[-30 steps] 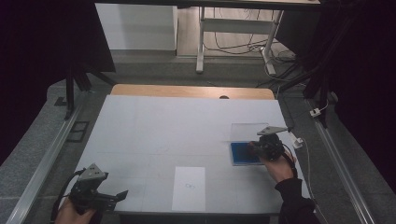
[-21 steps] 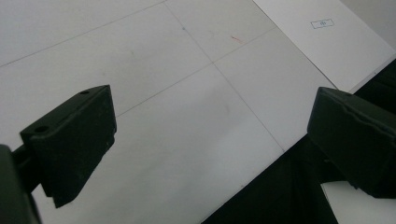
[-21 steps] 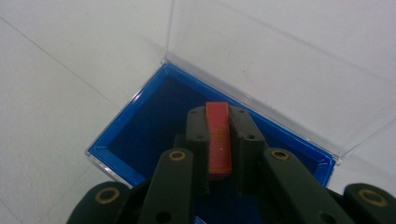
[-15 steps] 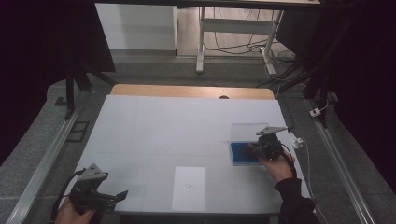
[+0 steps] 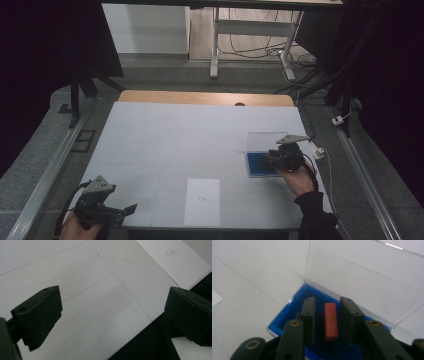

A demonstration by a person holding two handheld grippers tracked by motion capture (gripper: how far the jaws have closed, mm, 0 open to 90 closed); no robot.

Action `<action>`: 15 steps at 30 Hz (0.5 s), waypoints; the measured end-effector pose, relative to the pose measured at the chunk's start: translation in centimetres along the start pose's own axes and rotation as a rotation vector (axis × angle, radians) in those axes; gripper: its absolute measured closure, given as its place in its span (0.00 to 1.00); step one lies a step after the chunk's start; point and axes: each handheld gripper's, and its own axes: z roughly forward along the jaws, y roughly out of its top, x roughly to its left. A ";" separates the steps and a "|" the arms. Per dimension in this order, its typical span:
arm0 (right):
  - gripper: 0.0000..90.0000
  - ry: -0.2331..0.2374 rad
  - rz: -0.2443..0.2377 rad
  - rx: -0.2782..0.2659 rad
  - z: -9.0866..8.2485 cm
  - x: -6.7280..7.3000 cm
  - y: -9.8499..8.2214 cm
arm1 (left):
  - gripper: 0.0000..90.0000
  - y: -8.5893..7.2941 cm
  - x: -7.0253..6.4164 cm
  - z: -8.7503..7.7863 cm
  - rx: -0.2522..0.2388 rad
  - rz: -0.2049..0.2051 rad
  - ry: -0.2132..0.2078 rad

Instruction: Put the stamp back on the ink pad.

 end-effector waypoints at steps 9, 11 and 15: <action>0.44 0.012 0.028 -0.033 -1.0 0.8 0.3 | 0.02 0.0 0.0 0.0 -0.001 -0.001 0.000; 0.40 0.017 0.026 -0.040 -1.2 1.0 0.4 | 0.02 0.0 0.0 0.0 -0.002 -0.002 -0.001; 0.30 0.028 0.029 -0.066 -1.5 1.5 0.5 | 0.02 0.0 0.0 0.0 -0.002 -0.003 -0.001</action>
